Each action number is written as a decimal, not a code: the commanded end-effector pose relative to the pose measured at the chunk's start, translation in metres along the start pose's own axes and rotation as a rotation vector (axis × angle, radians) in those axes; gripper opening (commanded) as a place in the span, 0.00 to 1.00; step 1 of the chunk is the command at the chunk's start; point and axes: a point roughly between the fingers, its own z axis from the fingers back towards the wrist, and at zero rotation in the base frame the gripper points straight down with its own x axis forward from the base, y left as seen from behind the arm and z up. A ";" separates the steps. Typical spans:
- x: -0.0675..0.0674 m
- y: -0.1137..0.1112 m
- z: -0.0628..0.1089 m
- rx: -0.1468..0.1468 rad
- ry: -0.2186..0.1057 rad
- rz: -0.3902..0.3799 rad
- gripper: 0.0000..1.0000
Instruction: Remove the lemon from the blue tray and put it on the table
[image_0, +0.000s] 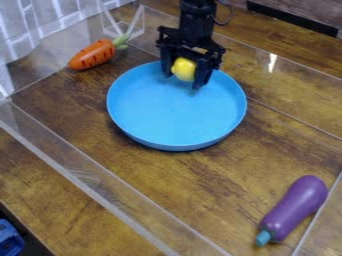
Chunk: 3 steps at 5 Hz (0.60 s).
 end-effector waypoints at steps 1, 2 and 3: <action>0.004 -0.008 0.058 0.015 -0.129 -0.001 0.00; -0.006 -0.018 0.067 0.020 -0.142 0.003 0.00; -0.027 -0.038 0.081 0.023 -0.156 -0.006 0.00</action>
